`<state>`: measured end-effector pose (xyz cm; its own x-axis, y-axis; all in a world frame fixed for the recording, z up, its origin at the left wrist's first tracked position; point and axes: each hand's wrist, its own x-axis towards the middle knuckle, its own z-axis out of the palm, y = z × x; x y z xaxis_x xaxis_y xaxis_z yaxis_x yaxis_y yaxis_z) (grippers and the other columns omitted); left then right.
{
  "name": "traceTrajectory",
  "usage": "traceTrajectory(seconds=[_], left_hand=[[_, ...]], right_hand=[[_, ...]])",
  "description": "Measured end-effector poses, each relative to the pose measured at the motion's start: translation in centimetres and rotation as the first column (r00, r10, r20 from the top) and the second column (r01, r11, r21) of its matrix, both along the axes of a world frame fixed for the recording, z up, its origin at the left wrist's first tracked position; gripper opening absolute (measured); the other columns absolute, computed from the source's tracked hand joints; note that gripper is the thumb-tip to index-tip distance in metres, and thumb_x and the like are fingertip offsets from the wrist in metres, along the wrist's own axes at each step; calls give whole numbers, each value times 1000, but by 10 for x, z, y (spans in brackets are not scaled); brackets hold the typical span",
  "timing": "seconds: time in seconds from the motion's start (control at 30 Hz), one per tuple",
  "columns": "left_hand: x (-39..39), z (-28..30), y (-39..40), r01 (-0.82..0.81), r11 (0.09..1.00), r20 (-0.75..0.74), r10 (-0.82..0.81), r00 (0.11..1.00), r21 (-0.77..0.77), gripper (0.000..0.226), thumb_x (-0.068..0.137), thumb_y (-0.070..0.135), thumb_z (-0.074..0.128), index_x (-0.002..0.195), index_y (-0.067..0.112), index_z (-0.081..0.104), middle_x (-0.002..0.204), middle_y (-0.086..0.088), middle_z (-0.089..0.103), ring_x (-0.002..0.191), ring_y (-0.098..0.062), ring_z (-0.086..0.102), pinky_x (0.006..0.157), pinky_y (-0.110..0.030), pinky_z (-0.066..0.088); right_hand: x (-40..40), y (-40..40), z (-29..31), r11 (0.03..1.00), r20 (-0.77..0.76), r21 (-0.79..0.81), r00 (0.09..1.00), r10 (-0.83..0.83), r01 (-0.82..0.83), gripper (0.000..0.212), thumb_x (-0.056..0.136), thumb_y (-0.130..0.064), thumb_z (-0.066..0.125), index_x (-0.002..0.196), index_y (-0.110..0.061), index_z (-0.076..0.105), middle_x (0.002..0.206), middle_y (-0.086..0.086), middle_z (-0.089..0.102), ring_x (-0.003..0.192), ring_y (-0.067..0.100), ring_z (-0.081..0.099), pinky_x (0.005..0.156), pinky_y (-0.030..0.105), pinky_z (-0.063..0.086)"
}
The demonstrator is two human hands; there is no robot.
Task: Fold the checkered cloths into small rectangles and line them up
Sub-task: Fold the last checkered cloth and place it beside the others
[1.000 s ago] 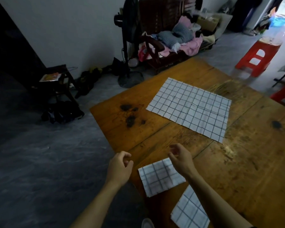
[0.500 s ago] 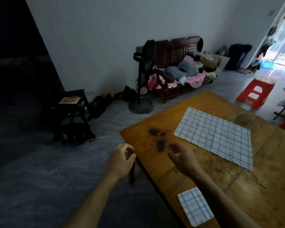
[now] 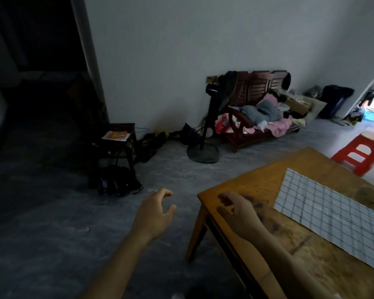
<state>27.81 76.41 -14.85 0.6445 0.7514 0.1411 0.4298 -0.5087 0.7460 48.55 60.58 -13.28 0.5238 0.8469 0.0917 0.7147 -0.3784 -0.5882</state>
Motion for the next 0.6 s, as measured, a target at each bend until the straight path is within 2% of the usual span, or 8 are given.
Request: traceTrajectory(seconds=[0.1, 0.3, 0.6], left_hand=[[10, -3, 46, 9, 999, -62, -7, 998, 40, 32, 88, 29, 68, 119, 24, 59, 119, 7, 57, 108, -11, 54, 91, -29, 47], [68, 4, 147, 79, 997, -205, -73, 976, 24, 32, 89, 35, 67, 119, 27, 57, 118, 9, 54, 111, -10, 53, 94, -32, 47], [200, 44, 246, 217, 973, -228, -196, 954, 74, 32, 90, 35, 67, 119, 26, 59, 116, 10, 54, 108, -8, 53, 90, -26, 45]], right_hand=[[19, 47, -6, 1000, -8, -15, 1000, -4, 4, 25, 92, -37, 59, 116, -31, 58, 110, -11, 60, 98, 2, 56, 82, 21, 47], [81, 137, -24, 999, -48, -10, 998, -41, 41, 35, 92, -32, 61, 126, -31, 51, 122, -10, 55, 105, 1, 50, 86, 19, 43], [197, 200, -9, 985, -90, 43, 982, -166, 170, 32, 93, -31, 60, 124, -27, 52, 118, -7, 54, 102, 2, 51, 80, 16, 41]])
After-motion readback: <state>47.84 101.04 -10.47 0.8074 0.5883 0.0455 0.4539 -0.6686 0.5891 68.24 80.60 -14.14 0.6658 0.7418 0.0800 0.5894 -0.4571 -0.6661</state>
